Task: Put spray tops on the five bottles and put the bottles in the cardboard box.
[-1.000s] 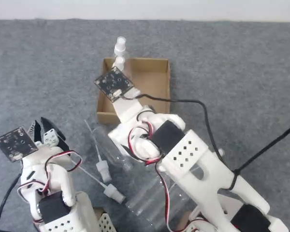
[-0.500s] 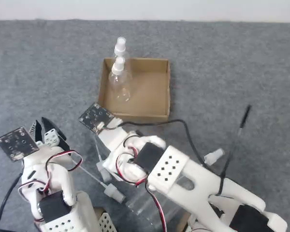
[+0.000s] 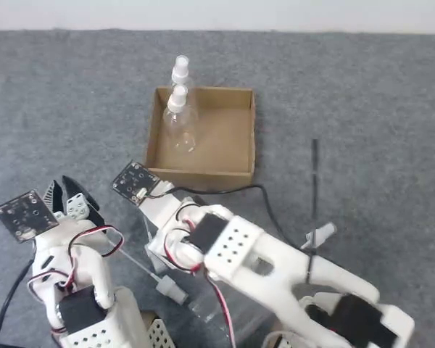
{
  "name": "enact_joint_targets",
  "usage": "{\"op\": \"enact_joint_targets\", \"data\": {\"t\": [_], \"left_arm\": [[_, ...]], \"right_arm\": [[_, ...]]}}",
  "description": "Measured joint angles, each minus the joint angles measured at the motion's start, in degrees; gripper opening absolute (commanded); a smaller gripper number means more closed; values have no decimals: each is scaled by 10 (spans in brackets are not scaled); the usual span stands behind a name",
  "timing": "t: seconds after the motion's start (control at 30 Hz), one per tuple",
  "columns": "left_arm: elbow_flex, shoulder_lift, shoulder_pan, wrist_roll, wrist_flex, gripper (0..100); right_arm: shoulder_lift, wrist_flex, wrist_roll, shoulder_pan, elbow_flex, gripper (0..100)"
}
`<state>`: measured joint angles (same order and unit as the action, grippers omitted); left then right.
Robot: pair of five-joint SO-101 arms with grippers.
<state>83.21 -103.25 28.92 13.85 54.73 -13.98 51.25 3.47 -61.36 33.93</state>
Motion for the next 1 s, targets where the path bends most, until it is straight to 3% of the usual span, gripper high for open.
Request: {"op": "enact_joint_targets", "data": {"t": [0.4,0.67,1.0], "left_arm": [[0,0,0,0,0,48],[0,0,0,0,0,48],[0,0,0,0,0,48]], "right_arm": [[164,-3,0,12,-97,327],[184,-3,0,12,-107,136],[184,11,0,20,-113,102]]}}
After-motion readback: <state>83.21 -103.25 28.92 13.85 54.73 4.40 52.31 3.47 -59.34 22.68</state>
